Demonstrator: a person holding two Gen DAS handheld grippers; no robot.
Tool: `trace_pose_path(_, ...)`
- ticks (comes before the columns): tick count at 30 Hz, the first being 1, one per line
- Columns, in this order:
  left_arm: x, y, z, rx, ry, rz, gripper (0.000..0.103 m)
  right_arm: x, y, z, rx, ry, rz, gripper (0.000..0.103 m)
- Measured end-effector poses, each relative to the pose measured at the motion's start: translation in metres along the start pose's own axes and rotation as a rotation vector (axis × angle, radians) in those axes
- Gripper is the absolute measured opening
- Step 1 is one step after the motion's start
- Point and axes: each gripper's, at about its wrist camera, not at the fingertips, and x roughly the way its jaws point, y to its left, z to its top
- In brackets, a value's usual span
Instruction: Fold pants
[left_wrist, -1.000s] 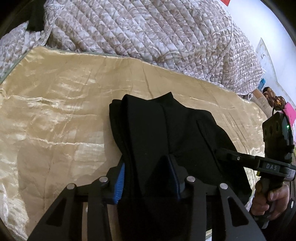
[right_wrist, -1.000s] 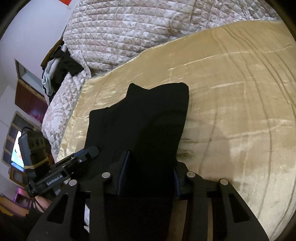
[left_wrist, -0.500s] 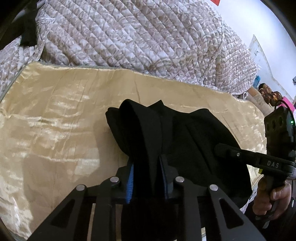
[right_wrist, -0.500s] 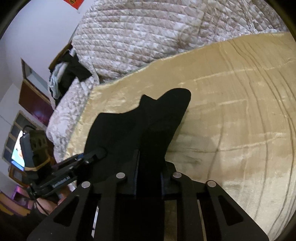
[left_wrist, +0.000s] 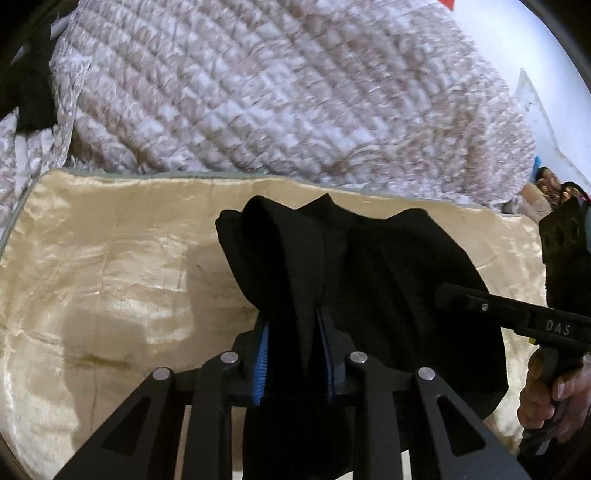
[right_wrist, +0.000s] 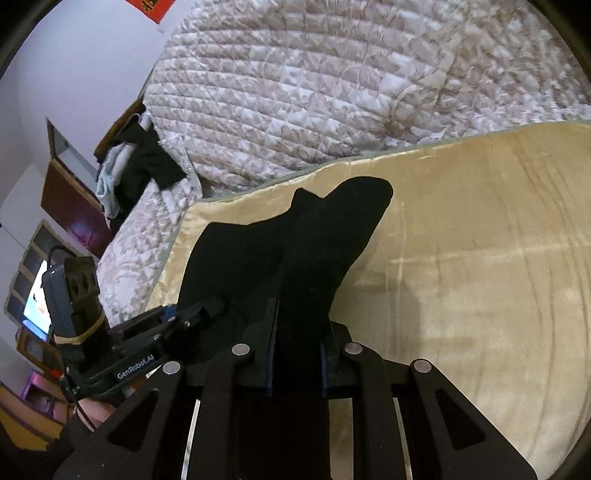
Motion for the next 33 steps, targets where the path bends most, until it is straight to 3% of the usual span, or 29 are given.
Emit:
trace_pose_path(3,0.019,0.012,-0.006,-0.019,0.03,0.021,0.037,0.026,-0.016,0.006,-0.021,0.021,-0.026,0.018)
trace_pose_path(6,0.013,0.017,-0.008,-0.029,0.037,0.021,0.042,0.039,-0.039,0.002,0.051,0.069,-0.106,0.031)
trace_pose_path(9,-0.002,0.019,-0.01,-0.021,0.01,0.09,0.041,0.025,-0.036,0.001,0.029,0.046,-0.169,0.035)
trace_pose_path(12,-0.017,0.013,-0.016,-0.013,-0.01,0.105,0.042,-0.001,-0.013,-0.003,-0.077,-0.02,-0.261,0.035)
trace_pose_path(16,-0.039,-0.008,-0.029,0.025,-0.057,0.079,0.042,-0.011,0.015,-0.015,-0.174,-0.057,-0.277,0.035)
trace_pose_path(19,-0.046,-0.019,-0.046,0.037,-0.061,0.044,0.041,-0.008,0.036,-0.032,-0.251,-0.055,-0.285,0.025)
trace_pose_path(23,-0.028,-0.021,-0.062,0.057,-0.009,0.081,0.04,0.022,0.04,-0.061,-0.311,0.059,-0.304,0.024)
trace_pose_path(25,-0.028,-0.019,-0.064,0.047,-0.026,0.083,0.04,0.024,0.044,-0.072,-0.368,0.037,-0.331,0.024)
trace_pose_path(28,-0.026,-0.019,-0.064,0.045,-0.032,0.097,0.042,0.02,0.046,-0.069,-0.402,0.055,-0.334,0.025)
trace_pose_path(33,-0.023,-0.013,-0.064,0.02,-0.021,0.112,0.042,0.011,0.035,-0.04,-0.354,0.019,-0.325,0.025)
